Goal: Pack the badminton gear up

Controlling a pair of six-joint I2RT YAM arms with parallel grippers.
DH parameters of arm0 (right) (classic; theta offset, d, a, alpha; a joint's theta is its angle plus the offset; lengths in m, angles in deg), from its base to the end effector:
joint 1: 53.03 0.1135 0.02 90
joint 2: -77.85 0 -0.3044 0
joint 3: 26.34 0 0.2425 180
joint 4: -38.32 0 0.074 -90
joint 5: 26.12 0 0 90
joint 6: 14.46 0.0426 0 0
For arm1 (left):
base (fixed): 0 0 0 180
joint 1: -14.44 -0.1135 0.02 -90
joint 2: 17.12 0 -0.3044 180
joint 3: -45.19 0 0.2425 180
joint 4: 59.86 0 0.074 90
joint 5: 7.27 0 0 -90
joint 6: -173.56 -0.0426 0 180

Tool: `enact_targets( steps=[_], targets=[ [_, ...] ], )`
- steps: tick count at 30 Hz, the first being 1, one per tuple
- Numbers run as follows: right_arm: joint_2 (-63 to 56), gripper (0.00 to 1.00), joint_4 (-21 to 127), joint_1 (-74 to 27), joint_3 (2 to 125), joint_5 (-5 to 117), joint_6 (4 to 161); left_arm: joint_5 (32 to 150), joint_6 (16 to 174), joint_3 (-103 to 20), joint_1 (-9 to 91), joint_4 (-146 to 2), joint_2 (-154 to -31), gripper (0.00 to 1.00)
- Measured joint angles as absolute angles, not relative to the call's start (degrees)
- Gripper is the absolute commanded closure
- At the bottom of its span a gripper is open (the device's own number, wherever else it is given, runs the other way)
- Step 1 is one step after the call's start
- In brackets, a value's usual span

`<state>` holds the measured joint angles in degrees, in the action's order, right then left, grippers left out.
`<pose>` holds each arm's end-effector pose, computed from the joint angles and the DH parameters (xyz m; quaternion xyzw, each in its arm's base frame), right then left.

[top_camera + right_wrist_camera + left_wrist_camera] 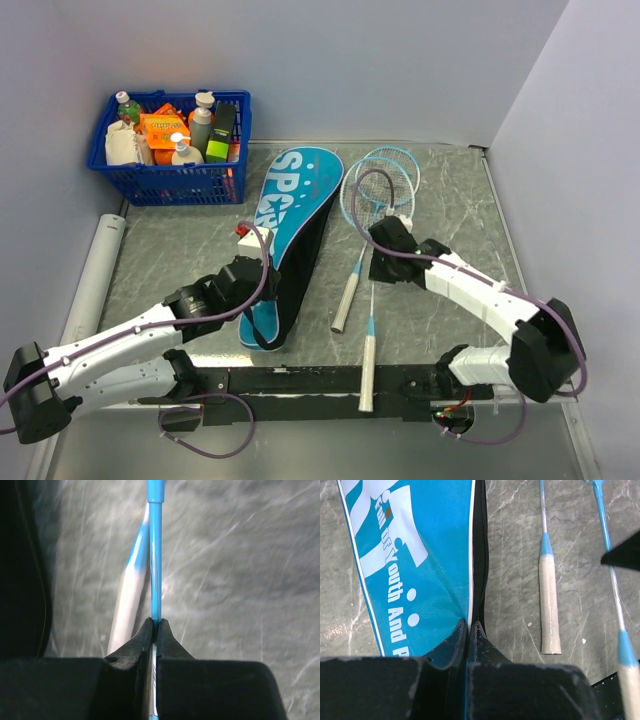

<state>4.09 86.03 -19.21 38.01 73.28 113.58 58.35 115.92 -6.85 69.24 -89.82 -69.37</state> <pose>0.2009 0.1262 0.2687 0.0584 0.9544 0.1019 0.2745 0.1145 -0.1318 0.2966 0.0616 0.8515 -0.2035 0.4793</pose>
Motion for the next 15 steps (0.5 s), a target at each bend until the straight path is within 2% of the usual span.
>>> enact_targets(
  steps=[10,15],
  targets=[
    [15.79,1.0,93.98,-9.06,35.78,71.8,118.3,58.24,115.72,-8.09,68.72,-89.91,-70.98,0.99],
    [17.58,1.0,96.74,-2.62,34.14,72.04,121.97,58.07,115.72,-10.08,68.63,-89.91,-72.69,0.99]
  ],
)
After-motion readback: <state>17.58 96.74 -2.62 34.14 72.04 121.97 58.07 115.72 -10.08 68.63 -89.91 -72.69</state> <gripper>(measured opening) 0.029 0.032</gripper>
